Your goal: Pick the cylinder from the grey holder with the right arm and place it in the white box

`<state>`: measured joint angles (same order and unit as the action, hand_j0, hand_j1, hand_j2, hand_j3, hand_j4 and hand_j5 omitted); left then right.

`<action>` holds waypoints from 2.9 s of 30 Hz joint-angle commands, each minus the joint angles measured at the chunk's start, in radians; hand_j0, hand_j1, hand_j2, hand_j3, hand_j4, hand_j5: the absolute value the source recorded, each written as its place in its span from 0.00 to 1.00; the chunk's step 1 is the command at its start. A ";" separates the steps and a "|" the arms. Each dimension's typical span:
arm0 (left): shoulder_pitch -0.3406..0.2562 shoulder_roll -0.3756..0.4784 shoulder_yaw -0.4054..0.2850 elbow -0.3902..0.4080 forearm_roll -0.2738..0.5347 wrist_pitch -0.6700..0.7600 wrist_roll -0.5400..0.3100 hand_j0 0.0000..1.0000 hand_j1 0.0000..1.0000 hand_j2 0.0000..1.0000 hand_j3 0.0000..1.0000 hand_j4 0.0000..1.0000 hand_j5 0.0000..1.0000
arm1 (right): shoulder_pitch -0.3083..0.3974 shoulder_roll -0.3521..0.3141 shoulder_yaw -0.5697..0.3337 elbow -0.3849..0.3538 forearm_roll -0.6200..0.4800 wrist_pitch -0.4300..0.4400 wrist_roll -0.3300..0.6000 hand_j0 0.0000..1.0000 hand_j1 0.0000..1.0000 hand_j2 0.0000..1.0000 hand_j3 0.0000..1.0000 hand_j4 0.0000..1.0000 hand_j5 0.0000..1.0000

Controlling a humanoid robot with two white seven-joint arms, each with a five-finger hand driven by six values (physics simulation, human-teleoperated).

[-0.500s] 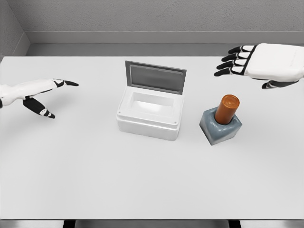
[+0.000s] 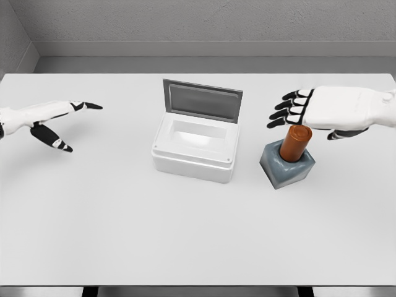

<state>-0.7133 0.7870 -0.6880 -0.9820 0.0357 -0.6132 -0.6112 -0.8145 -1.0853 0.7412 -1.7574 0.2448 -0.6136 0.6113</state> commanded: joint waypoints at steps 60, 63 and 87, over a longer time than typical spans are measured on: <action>-0.026 -0.060 -0.079 -0.015 0.592 0.460 0.000 1.00 1.00 1.00 1.00 1.00 1.00 | 0.008 0.105 0.084 0.087 0.122 0.003 0.000 0.80 0.80 0.80 0.80 0.80 0.80; -0.026 -0.060 -0.079 -0.007 0.624 0.460 0.000 1.00 1.00 1.00 1.00 1.00 1.00 | 0.008 0.105 0.084 0.087 0.120 0.003 0.000 0.60 0.60 0.60 0.60 0.60 0.60; -0.021 -0.063 -0.079 -0.004 0.624 0.457 0.000 1.00 1.00 1.00 1.00 1.00 1.00 | -0.038 0.110 0.069 0.076 0.018 0.003 0.000 0.34 0.34 0.34 0.34 0.34 0.34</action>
<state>-0.7348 0.7234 -0.7683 -0.9857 0.6542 -0.1563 -0.6109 -0.8621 -0.9794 0.8120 -1.6803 0.2927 -0.6137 0.6117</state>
